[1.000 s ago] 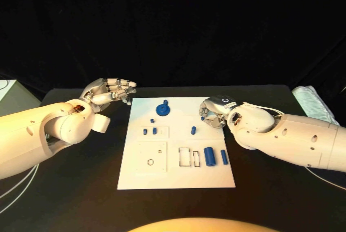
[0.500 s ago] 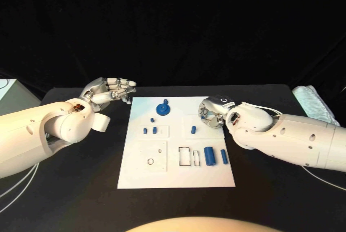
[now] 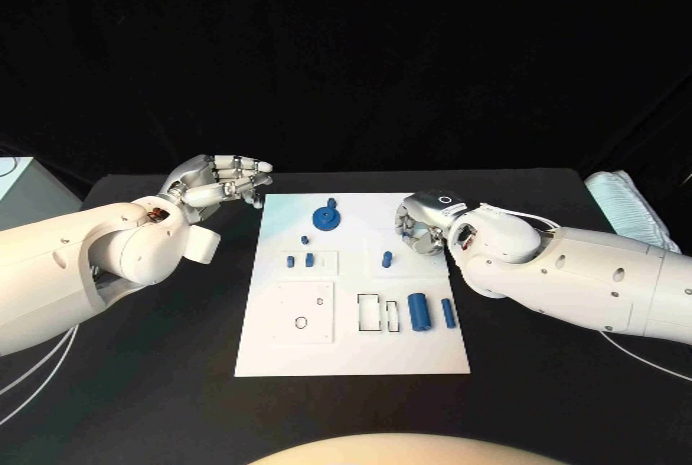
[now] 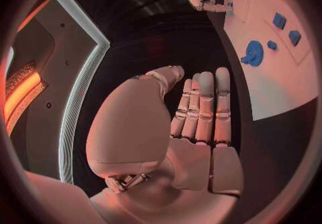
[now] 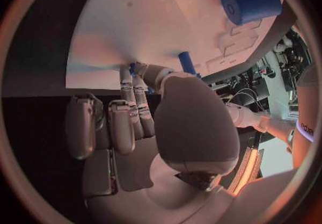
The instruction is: Assemble the parts on the task board
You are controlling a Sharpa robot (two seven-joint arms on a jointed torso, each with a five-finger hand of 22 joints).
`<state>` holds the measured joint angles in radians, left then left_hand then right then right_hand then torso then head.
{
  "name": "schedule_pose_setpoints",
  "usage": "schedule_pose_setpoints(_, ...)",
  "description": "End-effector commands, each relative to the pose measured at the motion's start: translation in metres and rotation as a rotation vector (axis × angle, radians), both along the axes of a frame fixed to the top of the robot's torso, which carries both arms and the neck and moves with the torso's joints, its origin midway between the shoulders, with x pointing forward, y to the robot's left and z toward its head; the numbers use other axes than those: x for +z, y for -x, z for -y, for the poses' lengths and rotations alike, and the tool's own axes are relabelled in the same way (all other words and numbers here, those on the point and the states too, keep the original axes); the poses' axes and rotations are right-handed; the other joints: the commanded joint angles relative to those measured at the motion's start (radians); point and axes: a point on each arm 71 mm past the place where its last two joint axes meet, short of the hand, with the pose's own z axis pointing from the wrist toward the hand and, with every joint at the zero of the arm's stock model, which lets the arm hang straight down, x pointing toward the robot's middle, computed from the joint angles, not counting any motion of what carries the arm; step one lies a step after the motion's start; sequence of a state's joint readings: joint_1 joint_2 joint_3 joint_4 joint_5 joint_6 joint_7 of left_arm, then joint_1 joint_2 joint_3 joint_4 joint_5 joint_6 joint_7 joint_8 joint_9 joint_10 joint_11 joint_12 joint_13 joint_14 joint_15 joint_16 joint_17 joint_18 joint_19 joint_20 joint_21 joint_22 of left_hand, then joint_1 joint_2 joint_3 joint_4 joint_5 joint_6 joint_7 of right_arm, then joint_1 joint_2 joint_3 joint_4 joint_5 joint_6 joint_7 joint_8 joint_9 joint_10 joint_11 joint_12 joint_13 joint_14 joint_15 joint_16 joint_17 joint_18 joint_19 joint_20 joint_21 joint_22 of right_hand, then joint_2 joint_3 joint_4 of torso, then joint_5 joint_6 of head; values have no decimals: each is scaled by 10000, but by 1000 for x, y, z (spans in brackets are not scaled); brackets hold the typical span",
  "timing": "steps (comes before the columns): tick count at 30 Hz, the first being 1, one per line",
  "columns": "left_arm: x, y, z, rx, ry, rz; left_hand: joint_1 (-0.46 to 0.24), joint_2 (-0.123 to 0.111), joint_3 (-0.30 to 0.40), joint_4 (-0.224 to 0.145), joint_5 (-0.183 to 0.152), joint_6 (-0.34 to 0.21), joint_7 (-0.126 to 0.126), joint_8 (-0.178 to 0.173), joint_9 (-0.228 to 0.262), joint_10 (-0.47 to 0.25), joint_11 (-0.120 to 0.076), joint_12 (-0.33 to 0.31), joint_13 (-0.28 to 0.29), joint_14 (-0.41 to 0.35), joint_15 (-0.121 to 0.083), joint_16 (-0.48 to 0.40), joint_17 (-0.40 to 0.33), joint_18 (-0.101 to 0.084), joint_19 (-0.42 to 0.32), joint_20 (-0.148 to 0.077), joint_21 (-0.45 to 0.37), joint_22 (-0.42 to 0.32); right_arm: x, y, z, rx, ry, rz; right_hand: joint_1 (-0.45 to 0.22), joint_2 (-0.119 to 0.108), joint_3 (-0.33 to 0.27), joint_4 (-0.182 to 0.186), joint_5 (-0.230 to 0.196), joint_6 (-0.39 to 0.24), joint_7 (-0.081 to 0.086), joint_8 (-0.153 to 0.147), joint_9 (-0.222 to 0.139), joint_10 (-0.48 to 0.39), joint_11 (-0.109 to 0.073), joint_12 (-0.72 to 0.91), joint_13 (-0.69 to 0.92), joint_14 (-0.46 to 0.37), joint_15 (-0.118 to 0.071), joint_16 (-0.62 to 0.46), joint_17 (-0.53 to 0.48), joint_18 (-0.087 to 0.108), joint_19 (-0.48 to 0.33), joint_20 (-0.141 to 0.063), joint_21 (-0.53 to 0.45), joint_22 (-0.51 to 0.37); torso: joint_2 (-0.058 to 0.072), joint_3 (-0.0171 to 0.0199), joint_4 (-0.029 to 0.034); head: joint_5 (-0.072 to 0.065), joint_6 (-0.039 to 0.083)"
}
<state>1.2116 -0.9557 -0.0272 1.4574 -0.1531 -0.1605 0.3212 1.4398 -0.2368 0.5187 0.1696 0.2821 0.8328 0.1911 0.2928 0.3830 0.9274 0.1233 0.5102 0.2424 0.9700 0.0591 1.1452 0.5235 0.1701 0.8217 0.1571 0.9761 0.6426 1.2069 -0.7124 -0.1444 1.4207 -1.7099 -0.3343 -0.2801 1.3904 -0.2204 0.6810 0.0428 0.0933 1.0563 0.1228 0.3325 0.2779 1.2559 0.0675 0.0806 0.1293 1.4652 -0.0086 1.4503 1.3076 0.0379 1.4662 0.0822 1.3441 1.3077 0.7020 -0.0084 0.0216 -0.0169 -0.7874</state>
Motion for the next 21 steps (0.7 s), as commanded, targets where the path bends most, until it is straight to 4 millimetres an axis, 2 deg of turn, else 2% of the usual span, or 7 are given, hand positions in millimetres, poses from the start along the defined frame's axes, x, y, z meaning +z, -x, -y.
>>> schedule_pose_setpoints(1, 1, 0, 1, -70, 86, -43, 56, 11, -17, -39, 25, -45, 24, 31, -11, -1, 41, -59, -8, -53, 8, -51, -9, 143, 57, 28, -36, -9, -8, 3, -1, -73, 552, -137, 127, 185, 107, -179, 102, 65, 15, 58, 29, 175, -85, -66, -39, 555, -95, -31, 392, 97, 307, -59, 79, 1374, -11, 2, -5, -5, -17)
schedule_pose_setpoints(8, 0, 0, 0, -38, 61, -75, 63, 9, -20, -46, 24, -45, 26, 33, -12, -4, 42, -61, -11, -52, 8, -55, -11, 143, 60, 28, -38, -11, -4, 6, -1, -99, 247, 394, 38, 174, 334, -449, 321, 112, 29, 51, 97, 303, -91, -116, -86, 540, -124, -60, 347, 78, 340, -45, 166, 1438, -12, 12, -14, 7, -19)
schedule_pose_setpoints(14, 0, -1, -1, -10, 49, -77, 63, 9, -20, -46, 24, -45, 26, 33, -12, -4, 42, -61, -11, -52, 8, -55, -11, 143, 60, 28, -38, -11, 2, 10, 0, -32, -219, 838, -19, 168, 394, -525, 405, 156, 25, 61, 128, 366, -99, -117, -96, 528, -129, -84, 309, 65, 364, -46, 231, 1481, -18, 2, -9, 8, -13)
schedule_pose_setpoints(21, 0, -1, -2, 40, 33, -68, 76, 8, -28, -59, 24, -49, 30, 35, -14, -15, 47, -68, -20, -48, 10, -65, -17, 143, 68, 27, -44, -15, 12, 16, 3, 85, -874, 1307, -57, 163, 413, -558, 421, 185, 18, 70, 146, 406, -107, -113, -99, 526, -134, -88, 305, 57, 379, -48, 273, 1507, -19, 7, -15, 18, 5)
